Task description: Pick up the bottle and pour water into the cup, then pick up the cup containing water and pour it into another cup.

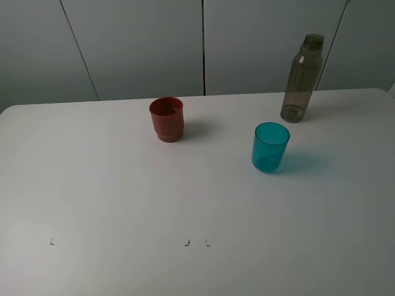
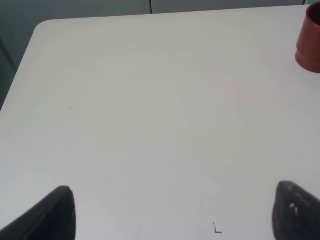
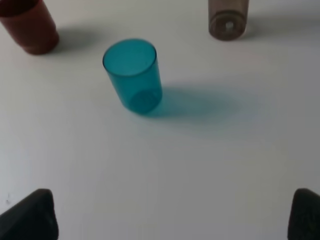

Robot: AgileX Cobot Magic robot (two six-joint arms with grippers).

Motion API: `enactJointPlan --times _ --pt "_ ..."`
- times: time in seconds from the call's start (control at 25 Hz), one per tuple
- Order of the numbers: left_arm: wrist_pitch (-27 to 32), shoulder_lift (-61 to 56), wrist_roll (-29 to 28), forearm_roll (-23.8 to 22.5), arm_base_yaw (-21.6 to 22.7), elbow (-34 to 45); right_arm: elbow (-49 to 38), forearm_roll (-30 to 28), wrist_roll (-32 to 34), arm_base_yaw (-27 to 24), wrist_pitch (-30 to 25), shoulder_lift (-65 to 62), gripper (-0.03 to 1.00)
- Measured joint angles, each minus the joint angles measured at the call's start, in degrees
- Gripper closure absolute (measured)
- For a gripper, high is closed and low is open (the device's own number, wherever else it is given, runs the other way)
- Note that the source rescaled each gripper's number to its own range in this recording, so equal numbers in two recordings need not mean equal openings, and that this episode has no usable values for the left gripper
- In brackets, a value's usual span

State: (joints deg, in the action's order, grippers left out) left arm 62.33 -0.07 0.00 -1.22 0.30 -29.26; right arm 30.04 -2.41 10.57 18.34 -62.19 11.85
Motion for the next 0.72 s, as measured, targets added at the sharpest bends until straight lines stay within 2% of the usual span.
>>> enactJointPlan --times 0.08,0.2,0.52,0.72 --pt "0.0 0.0 0.0 0.0 0.0 0.0 0.0 0.0 -0.8 0.0 -2.5 -1.2 -0.03" --pt "0.0 0.0 0.0 0.0 0.0 0.0 0.0 0.1 -2.0 0.0 -3.1 -3.2 -0.03" --pt "0.0 0.0 0.0 0.0 0.0 0.0 -0.7 2.4 -4.2 0.0 -0.9 -10.5 -0.03" --pt "0.0 0.0 0.0 0.0 0.0 0.0 -0.7 -0.9 -1.0 0.0 -0.9 -11.8 -0.03"
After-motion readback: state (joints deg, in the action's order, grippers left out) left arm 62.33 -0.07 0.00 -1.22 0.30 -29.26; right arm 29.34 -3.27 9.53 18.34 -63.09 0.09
